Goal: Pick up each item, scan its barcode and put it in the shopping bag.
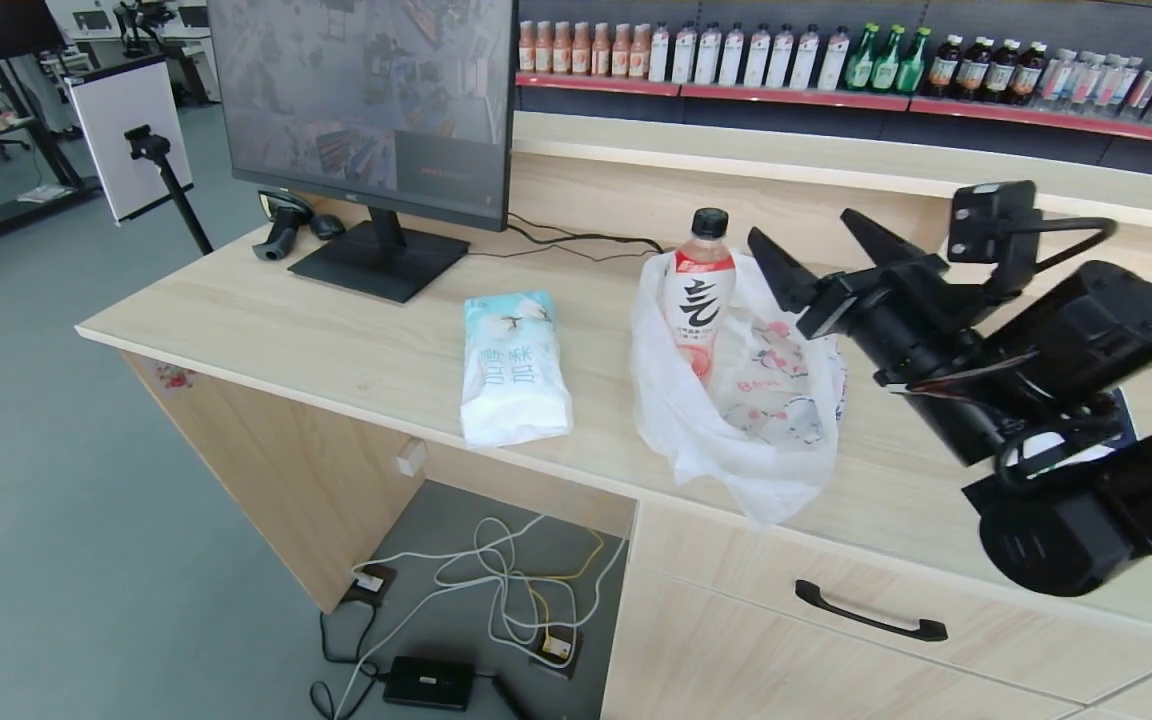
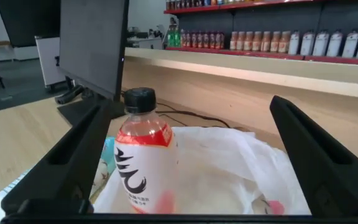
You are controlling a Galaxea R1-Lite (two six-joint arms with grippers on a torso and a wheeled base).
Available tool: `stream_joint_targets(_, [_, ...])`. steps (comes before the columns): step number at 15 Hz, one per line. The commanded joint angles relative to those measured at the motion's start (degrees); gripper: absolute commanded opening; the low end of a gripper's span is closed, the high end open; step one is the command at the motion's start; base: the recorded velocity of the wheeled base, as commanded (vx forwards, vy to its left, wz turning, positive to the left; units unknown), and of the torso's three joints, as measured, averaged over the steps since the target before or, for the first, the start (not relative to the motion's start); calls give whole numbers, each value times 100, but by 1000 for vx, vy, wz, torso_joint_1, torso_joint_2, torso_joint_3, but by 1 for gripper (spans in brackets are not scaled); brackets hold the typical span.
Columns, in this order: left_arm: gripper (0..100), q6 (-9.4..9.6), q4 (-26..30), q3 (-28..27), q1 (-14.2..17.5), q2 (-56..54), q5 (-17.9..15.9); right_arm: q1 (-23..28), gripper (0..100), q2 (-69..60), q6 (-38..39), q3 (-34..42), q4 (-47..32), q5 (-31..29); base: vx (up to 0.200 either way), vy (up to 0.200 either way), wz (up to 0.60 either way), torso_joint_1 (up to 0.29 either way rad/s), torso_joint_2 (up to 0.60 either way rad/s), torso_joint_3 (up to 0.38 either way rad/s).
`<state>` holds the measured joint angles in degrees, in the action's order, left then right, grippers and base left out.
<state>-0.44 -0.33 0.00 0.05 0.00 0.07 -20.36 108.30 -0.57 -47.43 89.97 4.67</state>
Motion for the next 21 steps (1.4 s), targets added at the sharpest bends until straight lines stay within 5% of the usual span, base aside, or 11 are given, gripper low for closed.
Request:
stream_joint_targets(1, [100,9,-2,0,-5,0,1,427,100,-1206,-4,920,3,8,0,0,0,0,0,0])
stream_joint_targets(4, [100,9,7,0,4,0,1,656,100,-1487,40,929,3,8,0,0,0,0,0,0])
stream_joint_targets(15, [100,26,24,0,-5,0,1,1324,100,-1566,31,973,3,8,0,0,-600,-21,51,26])
stream_joint_targets(21, [100,9,33,0,4,0,1,1298,100,-1575,31,1149,3,8,0,-200,-100,-43,100,46])
